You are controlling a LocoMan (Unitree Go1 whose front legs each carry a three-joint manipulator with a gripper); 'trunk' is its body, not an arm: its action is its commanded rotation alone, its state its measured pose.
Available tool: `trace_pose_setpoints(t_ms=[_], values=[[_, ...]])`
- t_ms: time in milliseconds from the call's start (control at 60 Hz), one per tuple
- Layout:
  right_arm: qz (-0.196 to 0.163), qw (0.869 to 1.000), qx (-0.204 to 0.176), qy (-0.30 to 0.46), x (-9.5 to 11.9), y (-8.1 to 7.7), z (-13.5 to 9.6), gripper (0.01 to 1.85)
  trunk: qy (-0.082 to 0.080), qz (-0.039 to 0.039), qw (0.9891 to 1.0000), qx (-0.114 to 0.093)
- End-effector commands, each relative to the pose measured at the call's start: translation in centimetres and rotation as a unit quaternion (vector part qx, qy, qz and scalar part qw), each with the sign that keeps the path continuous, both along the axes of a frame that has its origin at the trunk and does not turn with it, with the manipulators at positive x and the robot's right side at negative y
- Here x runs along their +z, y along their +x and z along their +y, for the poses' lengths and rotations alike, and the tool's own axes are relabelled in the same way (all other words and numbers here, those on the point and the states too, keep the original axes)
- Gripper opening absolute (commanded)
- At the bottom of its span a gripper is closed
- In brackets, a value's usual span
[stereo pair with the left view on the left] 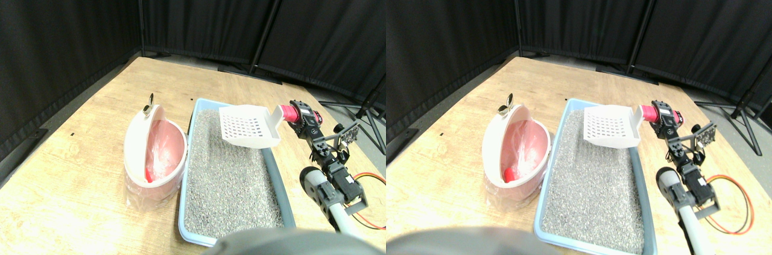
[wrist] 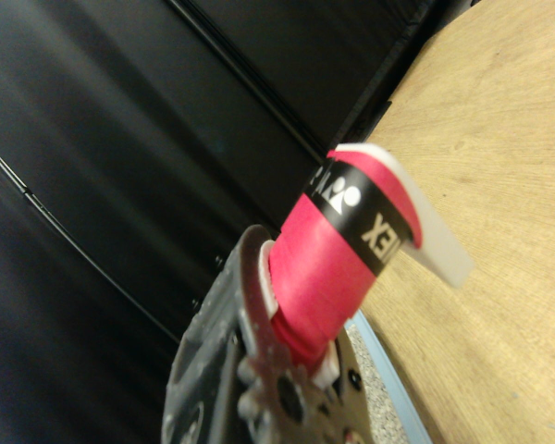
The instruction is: Scoop (unimanual)
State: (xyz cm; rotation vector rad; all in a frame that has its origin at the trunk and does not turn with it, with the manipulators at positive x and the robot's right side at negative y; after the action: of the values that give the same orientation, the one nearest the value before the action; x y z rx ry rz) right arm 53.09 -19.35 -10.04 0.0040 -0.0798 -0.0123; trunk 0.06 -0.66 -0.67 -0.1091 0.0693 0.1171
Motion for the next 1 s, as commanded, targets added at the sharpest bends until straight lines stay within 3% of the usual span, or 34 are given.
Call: trace_pose_setpoints(t_ms=[17,100,150,317,433,700,1000], values=[[-0.033,0.999,0.011,0.020,0.6,0.1,-0.5,0.05,-0.009,-0.0064,0.9999,-0.005],[-0.025,0.999,0.002,0.021,-0.3,-0.1,-1.6,0.05,-0.007,-0.0058,0.9999,-0.008],[-0.022,0.999,-0.024,0.013,-0.9,-0.6,-1.8,0.05,-0.006,-0.0049,0.9999,-0.009],[-0.011,0.998,-0.040,0.046,-2.6,-1.1,-2.5,0.05,-0.004,-0.0026,0.9999,-0.010],[-0.011,0.998,-0.027,0.048,-3.7,-1.1,-2.7,0.05,-0.004,-0.0021,1.0000,-0.008],[0.027,0.996,-0.052,0.069,-5.9,-1.2,-3.4,0.05,-0.006,-0.0020,1.0000,-0.001],[0.059,0.992,-0.048,0.099,-7.8,-1.3,-3.3,0.05,-0.011,-0.0015,0.9999,0.005]])
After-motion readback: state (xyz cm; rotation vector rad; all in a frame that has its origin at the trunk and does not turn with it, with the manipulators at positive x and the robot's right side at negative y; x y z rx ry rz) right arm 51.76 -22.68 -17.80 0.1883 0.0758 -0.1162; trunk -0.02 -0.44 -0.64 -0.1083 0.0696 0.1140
